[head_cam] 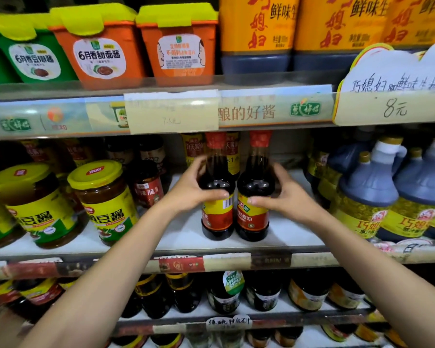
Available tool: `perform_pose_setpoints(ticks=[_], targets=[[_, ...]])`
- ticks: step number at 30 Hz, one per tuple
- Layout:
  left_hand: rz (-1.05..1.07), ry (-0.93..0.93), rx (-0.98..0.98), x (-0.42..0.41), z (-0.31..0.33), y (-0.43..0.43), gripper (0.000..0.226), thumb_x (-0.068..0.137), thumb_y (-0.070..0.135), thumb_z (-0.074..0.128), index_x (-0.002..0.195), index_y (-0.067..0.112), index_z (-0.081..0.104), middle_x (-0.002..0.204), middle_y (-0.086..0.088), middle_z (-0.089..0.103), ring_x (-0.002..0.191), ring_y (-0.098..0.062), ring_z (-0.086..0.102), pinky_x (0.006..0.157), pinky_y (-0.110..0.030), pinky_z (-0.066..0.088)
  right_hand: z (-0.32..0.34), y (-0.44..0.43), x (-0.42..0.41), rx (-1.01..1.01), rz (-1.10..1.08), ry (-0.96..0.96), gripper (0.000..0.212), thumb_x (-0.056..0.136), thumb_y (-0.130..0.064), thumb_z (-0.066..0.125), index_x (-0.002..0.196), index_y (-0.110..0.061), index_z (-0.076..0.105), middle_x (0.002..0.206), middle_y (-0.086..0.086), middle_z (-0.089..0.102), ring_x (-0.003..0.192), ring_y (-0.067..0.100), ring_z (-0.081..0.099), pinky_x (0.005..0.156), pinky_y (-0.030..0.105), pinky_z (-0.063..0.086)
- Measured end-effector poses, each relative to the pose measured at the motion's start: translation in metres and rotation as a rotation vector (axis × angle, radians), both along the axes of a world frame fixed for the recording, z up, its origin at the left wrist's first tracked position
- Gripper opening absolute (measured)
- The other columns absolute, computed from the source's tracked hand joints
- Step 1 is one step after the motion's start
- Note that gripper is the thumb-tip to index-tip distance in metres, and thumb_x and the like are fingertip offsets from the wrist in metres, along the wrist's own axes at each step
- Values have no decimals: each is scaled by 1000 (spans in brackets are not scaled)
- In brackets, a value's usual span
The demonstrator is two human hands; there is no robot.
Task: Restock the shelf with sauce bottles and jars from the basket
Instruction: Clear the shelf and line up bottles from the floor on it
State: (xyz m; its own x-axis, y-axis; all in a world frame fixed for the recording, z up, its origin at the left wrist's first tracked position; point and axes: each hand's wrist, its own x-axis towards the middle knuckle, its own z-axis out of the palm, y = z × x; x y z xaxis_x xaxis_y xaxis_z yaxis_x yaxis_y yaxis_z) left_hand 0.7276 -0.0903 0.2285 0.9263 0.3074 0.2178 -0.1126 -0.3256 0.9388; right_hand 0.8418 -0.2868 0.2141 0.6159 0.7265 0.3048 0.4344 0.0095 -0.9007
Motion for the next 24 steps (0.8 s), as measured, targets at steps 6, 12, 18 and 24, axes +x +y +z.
perform_pose_setpoints(ticks=[6, 12, 18, 24], targets=[[-173, 167, 94, -8, -45, 6, 96, 60, -8, 79, 131, 27, 25, 118, 17, 48, 100, 15, 54, 77, -7, 46, -41, 5, -12, 9, -51, 11, 122, 40, -48, 87, 137, -41, 13, 126, -30, 45, 116, -12, 47, 91, 9, 43], [-65, 133, 75, -7, -66, 10, 78, 58, -1, 82, 113, 37, 42, 109, 14, 58, 93, 13, 59, 72, -6, 46, -56, 8, -8, -70, -233, -20, 97, 44, -38, 89, 120, -43, 30, 101, -28, 55, 92, -19, 53, 72, 6, 45], [102, 102, 89, -8, -80, -2, 69, 58, 19, 86, 103, 45, 40, 103, 23, 57, 95, 6, 56, 74, -11, 44, -57, -1, 2, -87, -133, 77, 77, 56, -20, 87, 115, -34, 40, 106, -17, 60, 94, -7, 60, 79, 14, 49], [260, 90, 208, -6, -81, -8, 71, 49, 38, 87, 108, 29, 47, 108, 3, 60, 97, -13, 58, 82, -31, 48, -40, -16, 19, -167, 76, 181, 65, 53, -15, 82, 110, -25, 53, 105, -4, 68, 96, 8, 66, 76, 15, 52]])
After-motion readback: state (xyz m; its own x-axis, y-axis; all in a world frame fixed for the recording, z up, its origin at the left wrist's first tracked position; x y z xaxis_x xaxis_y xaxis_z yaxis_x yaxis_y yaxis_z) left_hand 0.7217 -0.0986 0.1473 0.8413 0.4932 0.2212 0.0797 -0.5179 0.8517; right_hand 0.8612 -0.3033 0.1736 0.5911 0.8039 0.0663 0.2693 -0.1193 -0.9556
